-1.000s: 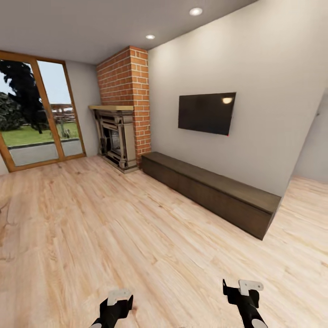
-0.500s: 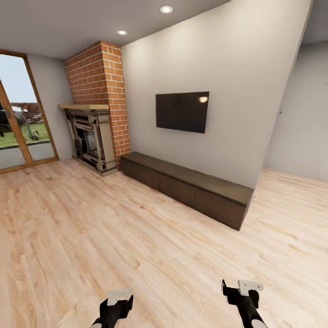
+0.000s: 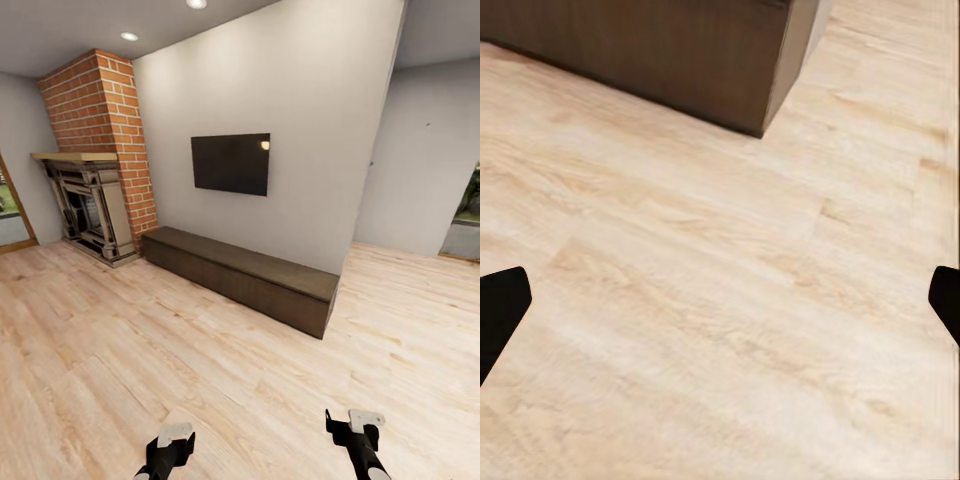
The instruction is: In the kitchen, take the popcorn bag from the countertop, put it into the microwave, and heat it until the popcorn is cooked so the cooked popcorn ends up inside the bag.
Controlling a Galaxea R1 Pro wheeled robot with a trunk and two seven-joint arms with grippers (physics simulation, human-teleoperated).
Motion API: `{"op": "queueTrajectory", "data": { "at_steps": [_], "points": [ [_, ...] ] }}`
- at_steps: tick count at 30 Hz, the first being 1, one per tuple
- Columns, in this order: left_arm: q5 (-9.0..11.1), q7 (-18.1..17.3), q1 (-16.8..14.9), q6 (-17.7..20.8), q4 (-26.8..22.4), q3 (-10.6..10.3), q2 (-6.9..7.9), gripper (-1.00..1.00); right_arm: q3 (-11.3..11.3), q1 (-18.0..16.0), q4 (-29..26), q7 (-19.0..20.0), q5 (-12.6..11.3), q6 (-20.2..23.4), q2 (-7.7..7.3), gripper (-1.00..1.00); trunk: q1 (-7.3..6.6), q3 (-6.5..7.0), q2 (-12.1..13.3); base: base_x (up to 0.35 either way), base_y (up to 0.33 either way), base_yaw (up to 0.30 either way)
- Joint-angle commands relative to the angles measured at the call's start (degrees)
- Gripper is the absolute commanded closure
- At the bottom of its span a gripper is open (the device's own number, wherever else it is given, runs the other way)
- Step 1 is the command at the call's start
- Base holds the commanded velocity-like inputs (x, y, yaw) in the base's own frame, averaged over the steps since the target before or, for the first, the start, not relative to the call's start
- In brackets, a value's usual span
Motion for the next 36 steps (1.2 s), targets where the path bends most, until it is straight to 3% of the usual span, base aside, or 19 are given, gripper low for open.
{"op": "queueTrajectory", "data": {
  "at_steps": [1, 36],
  "points": [
    [0.05, 0.0, -0.03, -0.17, 0.03, 0.24, -0.04, -1.0, 0.07, -0.04, 0.09, -0.16, -0.07, -0.19, -0.02, -1.0, 0.02, -0.06, -0.02, 0.29, -0.226, -0.3],
    [-0.01, 0.1, -0.12, -0.17, 0.15, 0.15, -0.04, -1.0, 0.12, -0.04, 0.13, -0.16, -0.07, -0.19, 0.07, -1.0, 0.02, -0.06, -0.02, 0.289, -0.229, -0.3]
  ]
}}
